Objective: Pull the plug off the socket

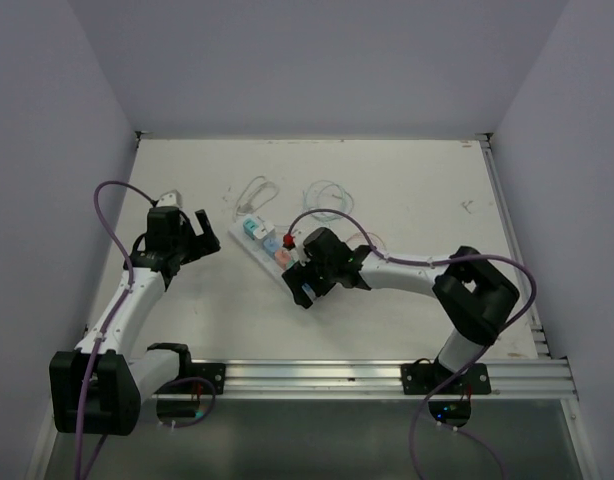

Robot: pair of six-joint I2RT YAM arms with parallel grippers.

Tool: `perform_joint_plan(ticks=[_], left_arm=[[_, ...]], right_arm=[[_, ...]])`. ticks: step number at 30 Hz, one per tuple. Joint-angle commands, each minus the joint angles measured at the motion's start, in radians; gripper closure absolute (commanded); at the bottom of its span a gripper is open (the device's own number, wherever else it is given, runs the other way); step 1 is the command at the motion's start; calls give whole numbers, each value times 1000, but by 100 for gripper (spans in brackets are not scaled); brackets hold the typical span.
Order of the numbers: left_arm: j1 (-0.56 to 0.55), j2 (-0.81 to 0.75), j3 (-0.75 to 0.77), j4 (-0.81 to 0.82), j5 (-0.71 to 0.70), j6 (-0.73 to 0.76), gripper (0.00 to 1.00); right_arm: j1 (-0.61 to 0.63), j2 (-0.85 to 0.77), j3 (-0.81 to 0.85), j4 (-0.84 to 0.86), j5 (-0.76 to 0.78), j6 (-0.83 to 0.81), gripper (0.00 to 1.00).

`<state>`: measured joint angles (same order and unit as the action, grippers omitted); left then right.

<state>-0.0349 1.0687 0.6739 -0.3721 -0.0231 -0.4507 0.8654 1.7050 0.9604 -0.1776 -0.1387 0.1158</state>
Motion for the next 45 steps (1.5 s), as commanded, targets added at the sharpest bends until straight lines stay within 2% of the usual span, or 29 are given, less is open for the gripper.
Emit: perform_joint_plan(ticks=[1, 9, 15, 25, 34, 40, 45], left_arm=[[6, 5, 4, 53, 17, 12, 0], [6, -3, 0, 56, 17, 9, 0], [7, -1, 1, 58, 40, 9, 0], [6, -6, 4, 56, 40, 7, 0], [6, -4, 1, 58, 46, 6, 0], [6, 4, -13, 62, 72, -8, 0], [6, -6, -66, 82, 138, -88, 0]], right_arm=[[84, -64, 1, 43, 74, 123, 5], [107, -200, -29, 12, 318, 260, 6], [110, -257, -2, 9, 352, 288, 11], [173, -136, 109, -29, 356, 288, 17], [185, -12, 184, -42, 445, 297, 25], [184, 38, 213, -17, 409, 289, 35], [184, 61, 224, -14, 393, 286, 53]])
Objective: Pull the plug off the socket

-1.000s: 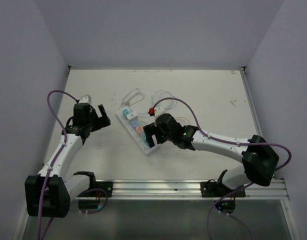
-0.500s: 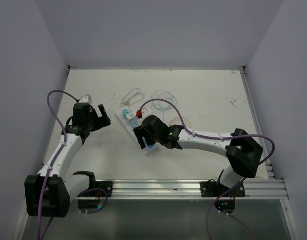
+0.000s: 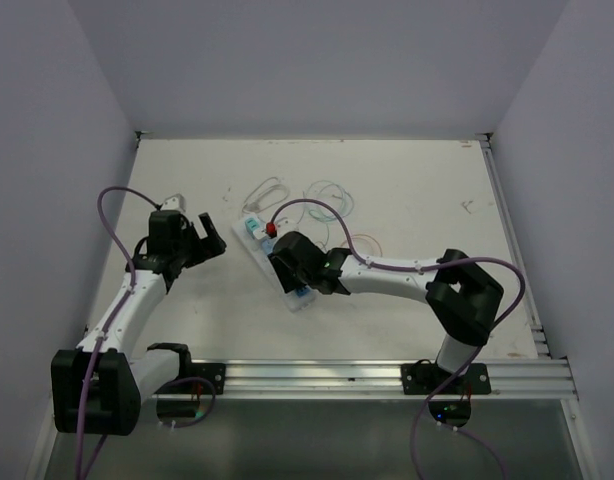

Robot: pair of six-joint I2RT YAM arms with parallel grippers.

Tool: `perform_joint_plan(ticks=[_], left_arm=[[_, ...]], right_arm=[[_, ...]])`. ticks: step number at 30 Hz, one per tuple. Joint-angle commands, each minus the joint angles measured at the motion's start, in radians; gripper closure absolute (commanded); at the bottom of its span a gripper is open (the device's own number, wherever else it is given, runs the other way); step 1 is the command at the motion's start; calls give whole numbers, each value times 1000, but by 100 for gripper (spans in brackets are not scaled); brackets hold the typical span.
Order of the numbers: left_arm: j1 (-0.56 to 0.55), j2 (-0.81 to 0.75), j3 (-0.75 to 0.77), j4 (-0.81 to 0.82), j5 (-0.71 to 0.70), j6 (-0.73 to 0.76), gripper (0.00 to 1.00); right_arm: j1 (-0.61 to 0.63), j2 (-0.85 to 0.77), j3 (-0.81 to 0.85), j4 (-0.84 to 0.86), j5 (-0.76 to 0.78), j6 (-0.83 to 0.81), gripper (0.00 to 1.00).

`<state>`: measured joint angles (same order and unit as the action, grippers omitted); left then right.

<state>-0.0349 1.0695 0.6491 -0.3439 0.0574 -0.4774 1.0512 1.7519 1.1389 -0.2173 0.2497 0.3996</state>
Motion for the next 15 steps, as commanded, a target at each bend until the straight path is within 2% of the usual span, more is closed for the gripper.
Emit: perform_joint_plan(ticks=[1, 6, 10, 11, 15], left_arm=[[6, -6, -70, 75, 100, -99, 0], [-13, 3, -158, 147, 206, -214, 0], [-108, 9, -175, 171, 176, -280, 0], [-134, 13, -175, 175, 171, -296, 0], [-235, 43, -187, 244, 173, -412, 0]], right_arm=[[-2, 18, 47, 27, 2, 2, 56], [-2, 11, 16, 45, -1, 30, 75], [-3, 3, -7, 53, 13, 91, 90], [-5, 0, -16, 58, 10, 103, 96], [-32, -20, -65, 96, -27, 188, 100]])
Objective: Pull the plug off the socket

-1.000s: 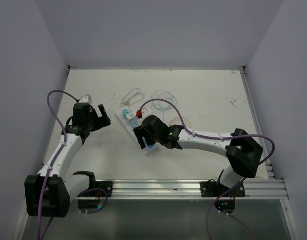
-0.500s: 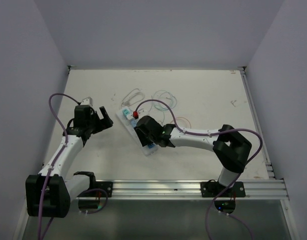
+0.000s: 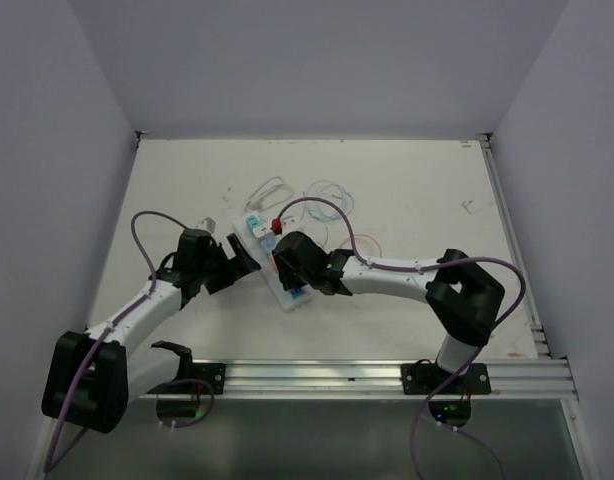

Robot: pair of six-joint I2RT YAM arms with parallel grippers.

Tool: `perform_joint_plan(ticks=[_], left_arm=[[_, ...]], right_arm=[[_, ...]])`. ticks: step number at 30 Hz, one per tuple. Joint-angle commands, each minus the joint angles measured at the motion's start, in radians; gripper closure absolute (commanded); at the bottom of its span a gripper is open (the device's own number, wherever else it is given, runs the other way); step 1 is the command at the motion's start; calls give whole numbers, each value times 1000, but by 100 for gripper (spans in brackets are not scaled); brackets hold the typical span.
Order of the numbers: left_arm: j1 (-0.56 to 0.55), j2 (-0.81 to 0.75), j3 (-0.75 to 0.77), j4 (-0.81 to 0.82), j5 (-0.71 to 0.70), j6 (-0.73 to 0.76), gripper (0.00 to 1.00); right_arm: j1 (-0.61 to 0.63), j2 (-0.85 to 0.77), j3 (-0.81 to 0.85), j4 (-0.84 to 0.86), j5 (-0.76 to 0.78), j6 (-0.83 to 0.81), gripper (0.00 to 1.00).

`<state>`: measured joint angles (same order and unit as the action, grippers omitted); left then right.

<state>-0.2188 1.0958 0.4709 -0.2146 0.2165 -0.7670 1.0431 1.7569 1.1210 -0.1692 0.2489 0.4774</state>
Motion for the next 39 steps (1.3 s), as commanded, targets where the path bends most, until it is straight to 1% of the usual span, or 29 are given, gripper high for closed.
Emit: perform_joint_plan(ticks=[1, 3, 8, 10, 11, 14, 15, 20, 22, 24, 27, 29, 31, 33, 39], left_arm=[[-57, 18, -20, 122, 11, -141, 0], [-68, 18, -38, 155, 11, -193, 1], [-90, 19, -58, 196, -9, -268, 2], [-102, 27, -61, 198, -12, -275, 3], [-105, 33, -61, 236, -9, -278, 3], [-123, 67, -60, 270, 15, -305, 3], [-129, 70, -58, 276, 18, -310, 3], [-174, 118, -34, 302, -8, -330, 5], [-186, 136, -20, 304, -17, -330, 6], [-200, 154, -11, 305, -20, -328, 8], [-214, 156, -18, 313, -22, -322, 15], [-215, 147, -29, 314, -22, -315, 17], [-215, 139, -41, 325, -16, -308, 25], [-215, 130, -55, 351, 10, -301, 28], [-226, 142, -57, 392, 58, -267, 29]], right_arm=[[-32, -30, -58, 65, -42, 151, 100], [-54, -46, -92, 86, -66, 199, 100], [-110, -68, -150, 146, -132, 276, 100], [-120, -77, -155, 149, -151, 288, 100], [-130, -79, -158, 149, -157, 293, 100], [-167, -88, -190, 165, -210, 337, 100], [-173, -88, -197, 201, -221, 355, 100], [-189, -79, -234, 230, -246, 386, 100], [-199, -79, -265, 267, -284, 418, 100], [-210, -80, -279, 273, -286, 434, 100], [-216, -83, -291, 278, -295, 443, 100], [-224, -85, -299, 287, -300, 452, 100], [-229, -83, -306, 292, -306, 454, 100], [-230, -83, -309, 293, -307, 451, 100], [-232, -71, -302, 304, -323, 451, 100]])
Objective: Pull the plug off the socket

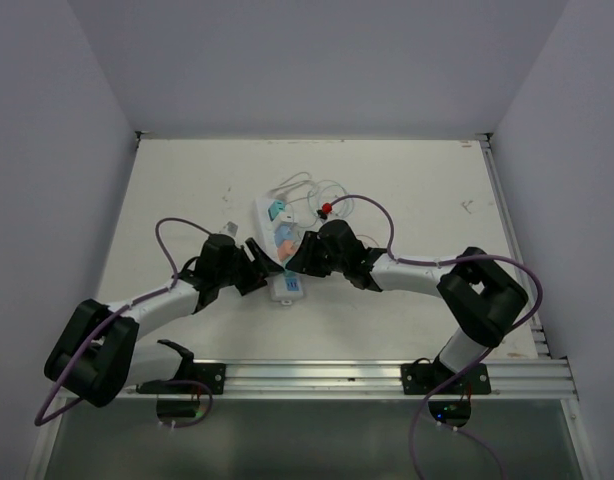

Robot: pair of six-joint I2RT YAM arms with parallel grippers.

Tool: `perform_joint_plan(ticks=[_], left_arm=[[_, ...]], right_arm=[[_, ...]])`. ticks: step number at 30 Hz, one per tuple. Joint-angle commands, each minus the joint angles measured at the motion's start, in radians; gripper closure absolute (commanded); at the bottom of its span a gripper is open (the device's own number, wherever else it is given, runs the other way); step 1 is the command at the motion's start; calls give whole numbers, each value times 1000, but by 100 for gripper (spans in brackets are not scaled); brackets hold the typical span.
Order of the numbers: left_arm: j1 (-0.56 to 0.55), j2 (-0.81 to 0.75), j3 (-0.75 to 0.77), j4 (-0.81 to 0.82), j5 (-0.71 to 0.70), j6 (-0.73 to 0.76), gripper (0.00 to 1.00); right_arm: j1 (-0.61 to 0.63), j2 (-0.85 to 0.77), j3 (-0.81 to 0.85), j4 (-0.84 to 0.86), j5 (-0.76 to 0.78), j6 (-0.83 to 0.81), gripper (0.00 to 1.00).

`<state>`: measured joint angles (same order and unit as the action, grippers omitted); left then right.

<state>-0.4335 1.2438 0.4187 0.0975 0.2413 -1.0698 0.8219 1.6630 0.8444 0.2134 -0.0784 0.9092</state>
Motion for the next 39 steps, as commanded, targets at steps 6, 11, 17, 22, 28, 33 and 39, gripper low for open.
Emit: perform_joint_plan(ticks=[6, 11, 17, 22, 28, 33, 39], left_arm=[[-39, 54, 3, 133, 65, 42, 36], [-68, 57, 6, 134, 69, 60, 42], [-86, 36, -9, 122, 62, 87, 55], [-88, 40, -12, 130, 55, 96, 78], [-90, 51, 5, 79, 44, 96, 100], [-91, 45, 61, -64, -33, 119, 100], [-93, 3, 101, -228, -146, 128, 100]], right_arm=[[-9, 34, -22, -74, -6, 19, 100], [-10, 29, -19, -74, -8, 14, 100], [-12, 27, -10, -85, -14, 7, 100], [-10, 26, -4, -88, -17, 2, 100], [-10, 15, 5, -101, -17, -6, 100], [-12, -23, 18, -141, 0, -7, 100], [-24, -58, 25, -173, 5, -7, 100]])
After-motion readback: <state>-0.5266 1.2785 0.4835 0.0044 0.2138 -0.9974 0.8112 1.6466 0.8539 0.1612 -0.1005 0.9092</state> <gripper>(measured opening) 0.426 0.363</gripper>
